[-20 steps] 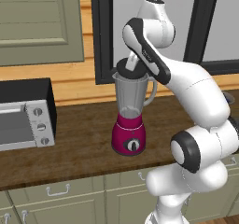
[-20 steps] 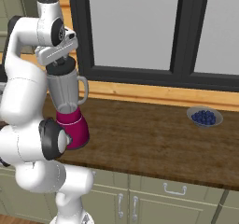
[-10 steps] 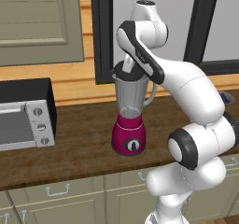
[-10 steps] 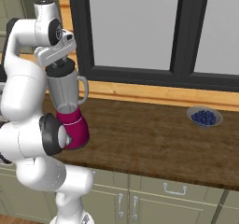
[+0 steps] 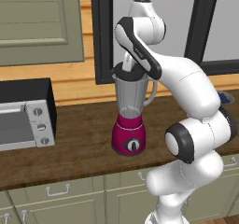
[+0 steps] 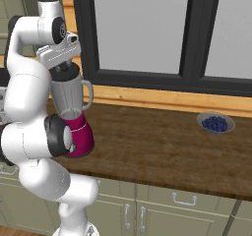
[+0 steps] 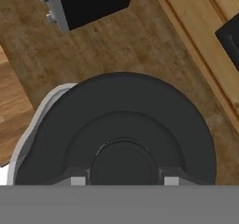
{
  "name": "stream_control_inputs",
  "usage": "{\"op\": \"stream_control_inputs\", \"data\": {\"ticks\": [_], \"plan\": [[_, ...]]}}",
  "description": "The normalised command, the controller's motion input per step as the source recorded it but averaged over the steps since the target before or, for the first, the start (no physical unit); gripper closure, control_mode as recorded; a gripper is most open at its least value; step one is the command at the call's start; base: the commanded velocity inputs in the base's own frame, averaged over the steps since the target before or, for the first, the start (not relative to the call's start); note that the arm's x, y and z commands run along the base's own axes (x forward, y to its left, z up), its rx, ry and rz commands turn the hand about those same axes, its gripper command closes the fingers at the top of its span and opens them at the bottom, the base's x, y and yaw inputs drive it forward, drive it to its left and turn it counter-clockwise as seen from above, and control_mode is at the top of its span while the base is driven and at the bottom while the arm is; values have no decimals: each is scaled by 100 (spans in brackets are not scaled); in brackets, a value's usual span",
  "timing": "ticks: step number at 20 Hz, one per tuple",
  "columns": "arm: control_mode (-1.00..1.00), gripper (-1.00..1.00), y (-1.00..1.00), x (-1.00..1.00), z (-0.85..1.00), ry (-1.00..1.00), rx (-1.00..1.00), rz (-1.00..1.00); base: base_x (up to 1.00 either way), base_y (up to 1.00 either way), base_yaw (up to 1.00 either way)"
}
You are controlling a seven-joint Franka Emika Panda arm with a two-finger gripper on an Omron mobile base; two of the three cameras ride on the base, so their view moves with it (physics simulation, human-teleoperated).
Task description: Close the lid blender by securely placing the lid on top.
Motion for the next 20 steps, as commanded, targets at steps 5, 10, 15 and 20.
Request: {"op": "stream_control_inputs", "data": {"ticks": [5, 10, 15, 20], "plan": [[-100, 100, 0, 0, 0, 13, -2, 0, 0, 0, 0], [-100, 100, 0, -6, 0, 16, -3, 0, 0, 0, 0], [-100, 100, 0, -15, 0, 16, -3, 0, 0, 0, 0], [-100, 100, 0, -32, 0, 14, -2, 0, 0, 0, 0]]}}
